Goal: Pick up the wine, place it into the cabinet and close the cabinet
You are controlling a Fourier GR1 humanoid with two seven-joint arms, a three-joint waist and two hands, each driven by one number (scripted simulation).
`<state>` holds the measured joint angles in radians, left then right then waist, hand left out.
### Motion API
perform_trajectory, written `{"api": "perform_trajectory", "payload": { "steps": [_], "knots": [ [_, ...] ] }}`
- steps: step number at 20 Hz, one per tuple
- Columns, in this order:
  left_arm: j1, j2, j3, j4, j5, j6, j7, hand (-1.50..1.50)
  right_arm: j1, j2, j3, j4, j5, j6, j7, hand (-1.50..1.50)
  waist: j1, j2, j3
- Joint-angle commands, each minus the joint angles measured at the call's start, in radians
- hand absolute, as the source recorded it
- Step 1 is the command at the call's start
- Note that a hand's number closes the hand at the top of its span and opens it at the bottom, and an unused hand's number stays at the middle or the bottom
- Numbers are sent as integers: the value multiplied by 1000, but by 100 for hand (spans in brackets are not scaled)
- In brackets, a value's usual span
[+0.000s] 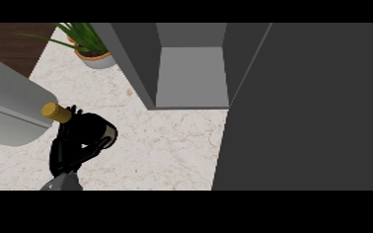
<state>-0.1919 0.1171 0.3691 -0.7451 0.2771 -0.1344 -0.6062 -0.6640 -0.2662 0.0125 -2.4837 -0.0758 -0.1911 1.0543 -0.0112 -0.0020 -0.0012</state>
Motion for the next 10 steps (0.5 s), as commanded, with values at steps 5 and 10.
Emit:
{"api": "perform_trajectory", "payload": {
  "steps": [5, 10],
  "knots": [
    [-34, 43, -24, 96, -20, -98, -98, 150, 17, -25, -35, -132, -95, -5, 122, -150, 0, -2, 1],
    [-95, 36, -98, 72, -139, 28, -188, 150, 10, 11, 19, -71, -35, -28, 60, -150, 1, -1, 1]
  ]
}}
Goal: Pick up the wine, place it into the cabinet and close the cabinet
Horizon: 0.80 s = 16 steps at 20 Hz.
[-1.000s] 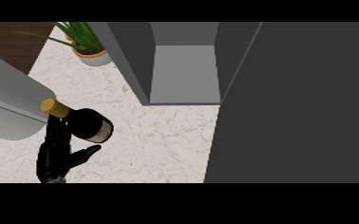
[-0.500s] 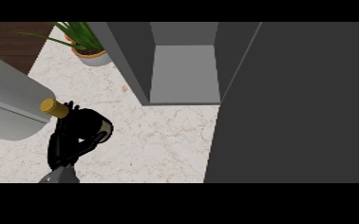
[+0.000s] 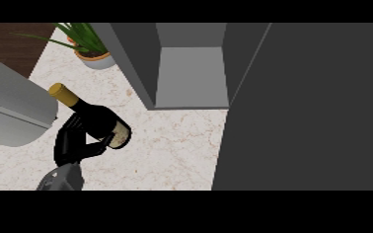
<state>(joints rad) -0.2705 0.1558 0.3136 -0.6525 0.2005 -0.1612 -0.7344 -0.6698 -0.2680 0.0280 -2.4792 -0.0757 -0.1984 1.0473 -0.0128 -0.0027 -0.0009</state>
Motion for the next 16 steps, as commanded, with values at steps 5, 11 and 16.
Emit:
{"api": "perform_trajectory", "payload": {
  "steps": [5, 11, 16],
  "knots": [
    [-2, -114, -184, -46, -171, 62, -106, 150, 60, 7, -28, -84, -67, -2, 51, -150, 1, -2, 1],
    [21, -153, -279, -161, -145, 126, -96, 150, 31, -8, -38, -91, -76, -16, 92, -150, 8, -5, 1],
    [96, -154, -313, -411, -170, 132, -45, 150, 112, 18, 13, -87, -44, 3, 14, -150, 22, -5, 2]
  ]
}}
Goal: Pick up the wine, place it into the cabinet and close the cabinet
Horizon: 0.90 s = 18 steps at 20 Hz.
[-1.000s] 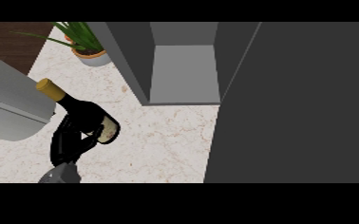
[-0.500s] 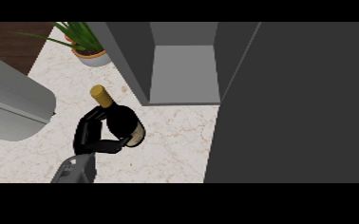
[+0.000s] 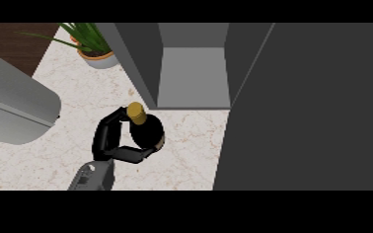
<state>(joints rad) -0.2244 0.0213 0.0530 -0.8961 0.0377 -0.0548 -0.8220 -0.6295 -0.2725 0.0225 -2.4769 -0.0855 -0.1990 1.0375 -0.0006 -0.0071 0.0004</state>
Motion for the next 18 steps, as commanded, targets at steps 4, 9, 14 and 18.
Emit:
{"api": "perform_trajectory", "payload": {
  "steps": [4, 9, 14, 18],
  "knots": [
    [39, -20, -107, -292, 25, 17, 176, 150, 22, -38, -116, -120, -160, 20, 96, -150, -1, -3, 2],
    [20, -21, -258, -501, 161, 92, 398, 150, 67, 1, -27, -72, -84, 19, 35, -150, -2, -1, 1],
    [-11, -21, -349, -622, 194, 250, 522, 150, 104, -4, -48, -131, -125, 36, 40, -150, -9, 1, 1],
    [-89, -21, -425, -740, 153, 404, 680, 150, 127, 25, -12, -115, -75, 23, 4, -150, -8, 1, 1]
  ]
}}
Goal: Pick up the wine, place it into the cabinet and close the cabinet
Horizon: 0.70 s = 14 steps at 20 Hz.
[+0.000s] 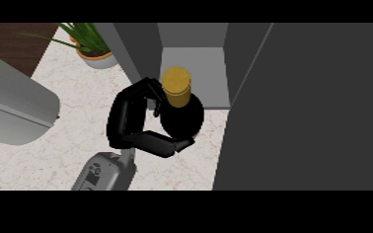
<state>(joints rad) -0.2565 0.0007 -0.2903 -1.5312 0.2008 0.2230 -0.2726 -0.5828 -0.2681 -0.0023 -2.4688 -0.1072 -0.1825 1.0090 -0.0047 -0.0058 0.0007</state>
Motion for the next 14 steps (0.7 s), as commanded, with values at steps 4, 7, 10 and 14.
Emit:
{"api": "perform_trajectory", "payload": {
  "steps": [4, 7, 10, 14],
  "knots": [
    [-180, -1, -55, -57, -7, 207, 215, 150, 55, -9, -75, -73, -132, 42, 2, -150, -4, 4, 0],
    [-284, -1, -28, -24, -10, 277, 298, 150, 12, -13, -67, -99, -134, 19, 66, -150, -10, 2, 0],
    [-328, -1, 16, 16, -7, 261, 320, 150, 48, -12, -63, -98, -117, 40, 29, -150, -5, 4, 0],
    [-367, -1, -26, 140, 19, 319, 197, 150, -1, -29, -85, -87, -137, 34, 77, -150, -11, 4, -1]
  ]
}}
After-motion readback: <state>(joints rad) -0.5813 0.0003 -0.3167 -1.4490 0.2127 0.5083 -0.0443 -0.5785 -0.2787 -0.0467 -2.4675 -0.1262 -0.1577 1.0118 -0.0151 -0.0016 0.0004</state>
